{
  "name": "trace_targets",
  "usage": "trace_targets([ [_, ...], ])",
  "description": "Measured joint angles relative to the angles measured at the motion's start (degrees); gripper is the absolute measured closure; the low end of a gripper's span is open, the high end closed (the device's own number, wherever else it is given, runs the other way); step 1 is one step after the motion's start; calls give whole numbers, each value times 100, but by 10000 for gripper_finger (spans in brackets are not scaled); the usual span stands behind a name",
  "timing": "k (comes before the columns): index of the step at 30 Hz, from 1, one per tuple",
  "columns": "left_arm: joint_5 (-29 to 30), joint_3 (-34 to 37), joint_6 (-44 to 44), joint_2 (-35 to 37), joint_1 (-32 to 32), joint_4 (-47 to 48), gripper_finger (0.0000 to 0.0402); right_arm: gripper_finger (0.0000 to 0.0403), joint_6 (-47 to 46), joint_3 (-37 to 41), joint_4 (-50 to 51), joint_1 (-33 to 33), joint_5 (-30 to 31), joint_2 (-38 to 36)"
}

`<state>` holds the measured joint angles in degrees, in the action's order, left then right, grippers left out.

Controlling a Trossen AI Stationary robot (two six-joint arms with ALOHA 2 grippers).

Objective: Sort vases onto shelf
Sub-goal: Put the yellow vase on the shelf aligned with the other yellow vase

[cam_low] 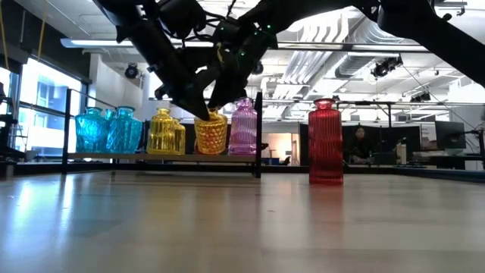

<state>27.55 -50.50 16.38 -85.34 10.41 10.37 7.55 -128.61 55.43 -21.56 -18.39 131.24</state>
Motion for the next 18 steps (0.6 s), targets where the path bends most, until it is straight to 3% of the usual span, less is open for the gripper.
trace_targets([
  [7,66,-9,97,9,11,-6,401,336,-79,4,-88,-22,-14,0],
  [18,-172,-9,157,263,7,82,401,331,-171,6,-273,-26,-302,2],
])
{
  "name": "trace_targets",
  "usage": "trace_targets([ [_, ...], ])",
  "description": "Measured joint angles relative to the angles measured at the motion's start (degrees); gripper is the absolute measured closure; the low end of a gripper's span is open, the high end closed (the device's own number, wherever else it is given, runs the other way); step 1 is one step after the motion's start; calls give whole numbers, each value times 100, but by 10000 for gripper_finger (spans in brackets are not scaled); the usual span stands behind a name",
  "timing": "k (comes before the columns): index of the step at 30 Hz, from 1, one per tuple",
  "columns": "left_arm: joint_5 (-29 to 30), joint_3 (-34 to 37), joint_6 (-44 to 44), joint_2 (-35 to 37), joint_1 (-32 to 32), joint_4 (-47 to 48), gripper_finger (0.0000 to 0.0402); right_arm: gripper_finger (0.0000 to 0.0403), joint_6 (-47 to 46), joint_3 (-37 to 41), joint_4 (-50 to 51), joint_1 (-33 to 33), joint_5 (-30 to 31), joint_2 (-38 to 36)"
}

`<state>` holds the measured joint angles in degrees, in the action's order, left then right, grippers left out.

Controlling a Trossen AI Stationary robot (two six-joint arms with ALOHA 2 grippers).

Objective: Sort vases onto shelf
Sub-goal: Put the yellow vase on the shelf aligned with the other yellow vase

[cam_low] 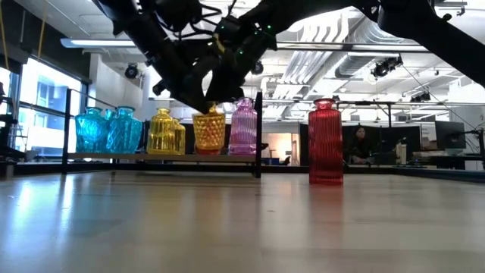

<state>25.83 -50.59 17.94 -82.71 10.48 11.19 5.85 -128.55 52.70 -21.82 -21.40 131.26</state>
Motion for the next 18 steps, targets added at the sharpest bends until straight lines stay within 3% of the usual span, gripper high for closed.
trace_targets([
  [18,-118,-9,148,107,0,122,401,331,-258,0,-126,-93,-275,11],
])
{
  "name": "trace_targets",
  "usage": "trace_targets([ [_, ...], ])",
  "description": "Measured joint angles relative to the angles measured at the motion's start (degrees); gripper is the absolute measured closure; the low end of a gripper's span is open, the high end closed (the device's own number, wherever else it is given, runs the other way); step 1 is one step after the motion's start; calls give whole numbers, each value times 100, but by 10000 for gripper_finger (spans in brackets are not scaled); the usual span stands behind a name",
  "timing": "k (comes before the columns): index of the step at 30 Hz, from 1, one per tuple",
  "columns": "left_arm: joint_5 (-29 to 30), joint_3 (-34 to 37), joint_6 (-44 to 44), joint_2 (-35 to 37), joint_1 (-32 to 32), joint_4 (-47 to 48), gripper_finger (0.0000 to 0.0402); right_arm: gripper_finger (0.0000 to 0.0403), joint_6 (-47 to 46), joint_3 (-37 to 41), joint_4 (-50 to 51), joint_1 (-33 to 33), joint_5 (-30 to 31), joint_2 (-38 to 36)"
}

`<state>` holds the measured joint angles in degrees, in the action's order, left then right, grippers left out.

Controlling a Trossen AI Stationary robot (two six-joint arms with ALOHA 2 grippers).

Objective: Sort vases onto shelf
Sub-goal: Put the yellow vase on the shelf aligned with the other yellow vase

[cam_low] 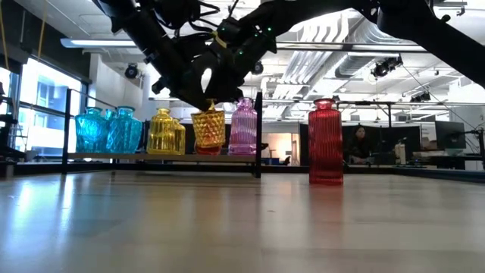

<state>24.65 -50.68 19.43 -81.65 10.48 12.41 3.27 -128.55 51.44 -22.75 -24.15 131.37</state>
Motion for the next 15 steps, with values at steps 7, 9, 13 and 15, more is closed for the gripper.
trace_targets([
  [7,-16,0,6,2,0,26,401,331,-37,0,3,3,-3,0],
  [9,-14,0,91,2,0,89,401,331,-60,0,-40,3,-19,41],
  [13,-14,0,180,4,0,360,401,331,-180,2,-116,-3,-163,145],
  [15,-10,0,197,4,2,457,401,331,-196,4,-155,-3,-159,166],
])
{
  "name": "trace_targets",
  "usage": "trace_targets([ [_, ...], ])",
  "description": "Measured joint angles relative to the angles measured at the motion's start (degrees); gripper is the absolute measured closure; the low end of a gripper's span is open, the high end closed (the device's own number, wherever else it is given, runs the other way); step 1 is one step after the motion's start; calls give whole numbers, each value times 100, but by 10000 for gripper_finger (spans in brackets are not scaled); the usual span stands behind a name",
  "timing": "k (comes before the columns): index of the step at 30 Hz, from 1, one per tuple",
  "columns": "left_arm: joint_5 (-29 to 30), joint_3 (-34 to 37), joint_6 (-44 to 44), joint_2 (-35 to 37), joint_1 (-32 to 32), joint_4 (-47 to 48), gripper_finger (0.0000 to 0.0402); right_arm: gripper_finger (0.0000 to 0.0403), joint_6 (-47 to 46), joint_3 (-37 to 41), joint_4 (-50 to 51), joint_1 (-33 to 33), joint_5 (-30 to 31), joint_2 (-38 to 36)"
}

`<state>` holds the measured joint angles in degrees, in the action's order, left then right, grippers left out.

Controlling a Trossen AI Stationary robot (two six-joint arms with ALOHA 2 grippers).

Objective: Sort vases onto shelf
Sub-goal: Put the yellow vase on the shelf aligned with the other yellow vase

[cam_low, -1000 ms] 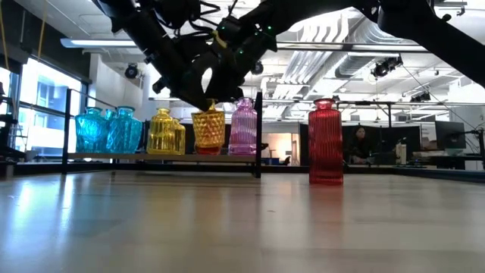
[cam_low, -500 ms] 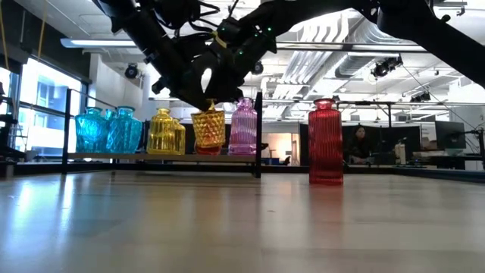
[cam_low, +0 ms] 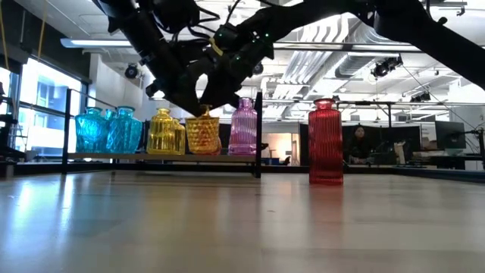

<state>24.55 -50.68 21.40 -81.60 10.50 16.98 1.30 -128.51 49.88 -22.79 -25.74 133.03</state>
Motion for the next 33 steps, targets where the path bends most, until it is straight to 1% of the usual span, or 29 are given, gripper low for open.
trace_targets([
  [5,37,0,65,2,4,25,401,331,-77,0,-117,-24,-1,0],
  [10,26,-4,86,2,4,54,401,331,-159,0,-100,-90,-174,21],
  [15,-189,-4,56,1,55,65,400,330,-148,0,-106,-88,-225,27],
  [18,-221,-4,59,0,96,65,400,319,-155,0,-153,-100,-226,26],
  [26,-315,-4,202,0,192,62,400,272,-346,0,-211,-199,-269,26],
  [33,-332,-4,235,0,188,62,400,258,-399,0,-430,-192,-256,26],
])
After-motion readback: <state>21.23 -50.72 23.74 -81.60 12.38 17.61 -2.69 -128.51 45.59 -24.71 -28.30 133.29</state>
